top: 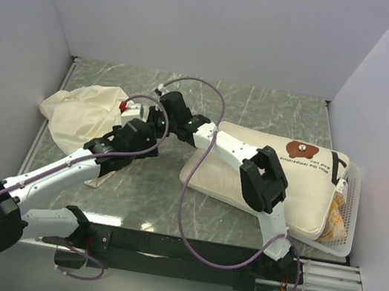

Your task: Put the pillow into the pillowcase

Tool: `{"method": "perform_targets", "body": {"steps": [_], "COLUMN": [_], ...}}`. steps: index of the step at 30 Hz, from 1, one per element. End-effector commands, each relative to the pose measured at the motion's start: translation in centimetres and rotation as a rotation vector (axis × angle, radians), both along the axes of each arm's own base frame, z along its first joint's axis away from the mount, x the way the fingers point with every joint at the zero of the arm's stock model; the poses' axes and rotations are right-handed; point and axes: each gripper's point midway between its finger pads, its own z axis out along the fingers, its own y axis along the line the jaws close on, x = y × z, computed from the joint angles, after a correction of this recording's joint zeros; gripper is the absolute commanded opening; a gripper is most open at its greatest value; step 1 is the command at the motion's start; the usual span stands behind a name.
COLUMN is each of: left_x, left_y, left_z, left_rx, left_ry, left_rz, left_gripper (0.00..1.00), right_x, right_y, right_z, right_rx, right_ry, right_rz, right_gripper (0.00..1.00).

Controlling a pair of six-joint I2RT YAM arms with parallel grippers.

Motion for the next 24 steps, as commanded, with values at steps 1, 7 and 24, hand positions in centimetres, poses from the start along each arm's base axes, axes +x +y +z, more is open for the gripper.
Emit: {"method": "perform_targets", "body": {"steps": [1, 7, 24], "left_x": [1.1, 1.3, 2.8], "left_y": [1.9, 3.4, 3.2], "left_z": [1.4, 0.8, -2.3], "left_rx": [0.16, 0.3, 0.426], "left_ry": [-0.048, -0.019, 0.022], "left_rz": [0.064, 0.116, 0.108], "left_gripper": [0.76, 0.74, 0.67], "right_x": [-0.4, -1.1, -2.4], "right_y": [-0.5, -0.8, -1.1], "right_z": [4.8, 6.0, 7.8], "right_rx": [0.034, 0.045, 0.089], "right_ry": [-0.057, -0.048, -0.009], "right_rz": [0.038, 0.048, 0.073], "right_gripper": [0.0, 0.0, 0.0]}}
